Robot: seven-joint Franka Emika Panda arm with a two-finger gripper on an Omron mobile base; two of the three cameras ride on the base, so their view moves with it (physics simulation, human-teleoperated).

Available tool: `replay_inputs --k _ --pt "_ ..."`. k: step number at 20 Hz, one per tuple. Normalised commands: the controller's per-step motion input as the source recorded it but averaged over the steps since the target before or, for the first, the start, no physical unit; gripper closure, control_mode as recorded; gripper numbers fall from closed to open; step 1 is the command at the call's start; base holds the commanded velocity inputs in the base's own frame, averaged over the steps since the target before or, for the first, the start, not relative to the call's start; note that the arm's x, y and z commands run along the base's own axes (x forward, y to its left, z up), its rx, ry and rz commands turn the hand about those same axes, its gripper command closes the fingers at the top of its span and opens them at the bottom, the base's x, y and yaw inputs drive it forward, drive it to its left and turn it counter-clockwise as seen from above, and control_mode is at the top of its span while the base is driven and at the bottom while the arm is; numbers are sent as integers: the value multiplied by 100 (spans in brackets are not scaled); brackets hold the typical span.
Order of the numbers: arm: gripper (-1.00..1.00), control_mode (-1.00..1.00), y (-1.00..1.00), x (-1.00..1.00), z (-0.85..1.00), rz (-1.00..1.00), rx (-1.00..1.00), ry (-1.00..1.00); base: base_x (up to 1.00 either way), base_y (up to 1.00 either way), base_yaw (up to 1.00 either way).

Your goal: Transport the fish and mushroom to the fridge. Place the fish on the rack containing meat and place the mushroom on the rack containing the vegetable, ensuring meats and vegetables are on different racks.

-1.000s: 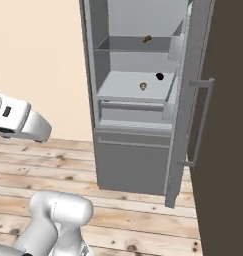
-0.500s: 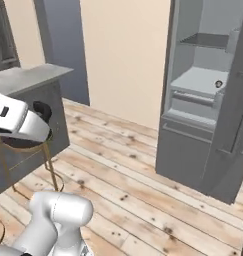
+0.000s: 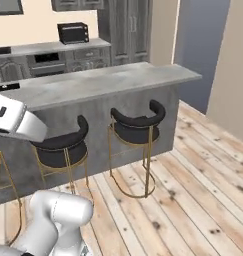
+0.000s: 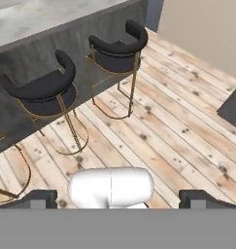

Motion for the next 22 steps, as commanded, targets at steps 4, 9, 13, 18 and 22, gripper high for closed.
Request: replay_inputs --k 4,9,13,18,22 --pt "-100 100 0 0 0 0 0 0 -49 100 72" --pt "-100 100 0 0 0 0 0 0 -60 100 40" --pt "-100 100 0 0 0 0 0 0 -28 100 5" --pt "-100 100 0 0 0 0 0 0 -31 100 -2" --pt "-100 100 0 0 0 0 0 0 14 100 -7"
